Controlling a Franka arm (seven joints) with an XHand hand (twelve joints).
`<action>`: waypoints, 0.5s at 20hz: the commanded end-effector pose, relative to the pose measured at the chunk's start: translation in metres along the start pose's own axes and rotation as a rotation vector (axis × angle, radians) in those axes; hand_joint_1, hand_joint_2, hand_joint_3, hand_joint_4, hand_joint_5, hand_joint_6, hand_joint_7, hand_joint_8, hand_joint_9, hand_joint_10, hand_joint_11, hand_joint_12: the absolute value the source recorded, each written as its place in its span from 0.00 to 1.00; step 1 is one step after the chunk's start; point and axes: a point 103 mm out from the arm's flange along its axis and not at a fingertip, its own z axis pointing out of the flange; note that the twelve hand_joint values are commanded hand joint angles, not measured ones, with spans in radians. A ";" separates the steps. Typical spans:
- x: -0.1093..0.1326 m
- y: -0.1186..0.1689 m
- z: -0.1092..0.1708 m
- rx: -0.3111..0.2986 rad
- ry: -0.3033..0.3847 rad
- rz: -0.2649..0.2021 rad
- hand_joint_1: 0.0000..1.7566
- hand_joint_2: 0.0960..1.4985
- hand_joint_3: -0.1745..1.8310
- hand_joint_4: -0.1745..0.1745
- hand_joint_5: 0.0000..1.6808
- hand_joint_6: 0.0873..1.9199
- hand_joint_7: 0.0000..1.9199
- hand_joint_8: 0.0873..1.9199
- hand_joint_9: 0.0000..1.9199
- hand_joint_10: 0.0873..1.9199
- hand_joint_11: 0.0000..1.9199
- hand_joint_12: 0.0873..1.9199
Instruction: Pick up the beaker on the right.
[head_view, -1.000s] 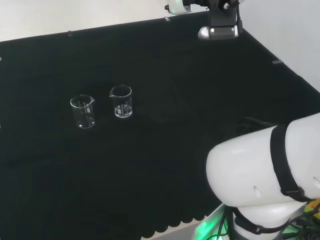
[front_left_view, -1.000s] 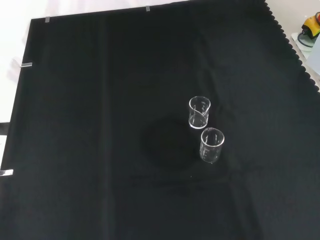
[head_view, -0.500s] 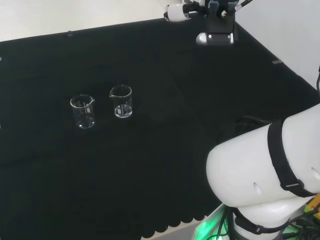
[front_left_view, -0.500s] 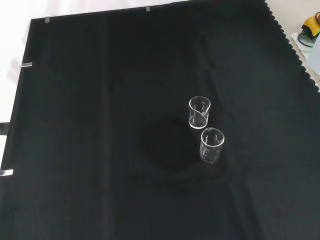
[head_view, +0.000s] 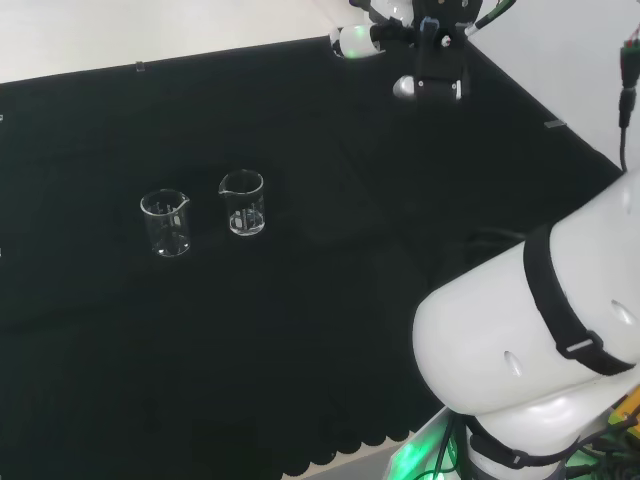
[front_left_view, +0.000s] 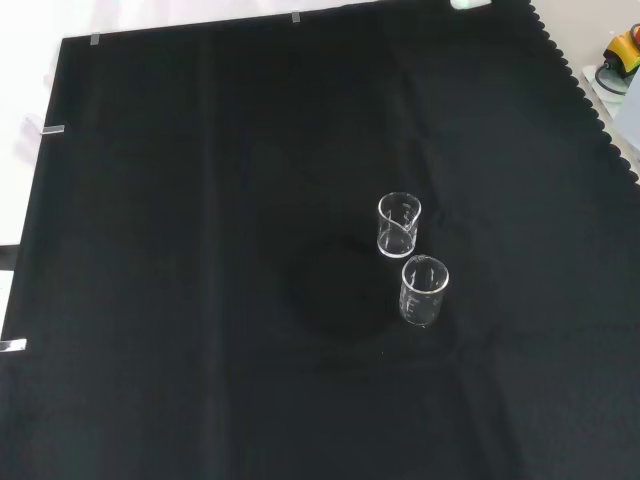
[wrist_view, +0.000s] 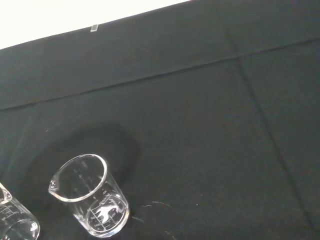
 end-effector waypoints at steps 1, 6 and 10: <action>-0.016 0.033 0.025 -0.007 0.082 -0.046 0.16 0.59 0.49 0.34 0.06 0.00 0.00 0.17 0.00 0.27 0.00 0.29; -0.023 0.040 0.048 0.021 0.110 -0.069 0.25 0.49 0.51 0.34 0.07 0.00 0.00 0.20 0.00 0.30 0.00 0.34; -0.025 0.045 0.064 0.042 0.128 -0.067 0.35 0.37 0.55 0.34 0.07 0.00 0.00 0.22 0.02 0.33 0.00 0.42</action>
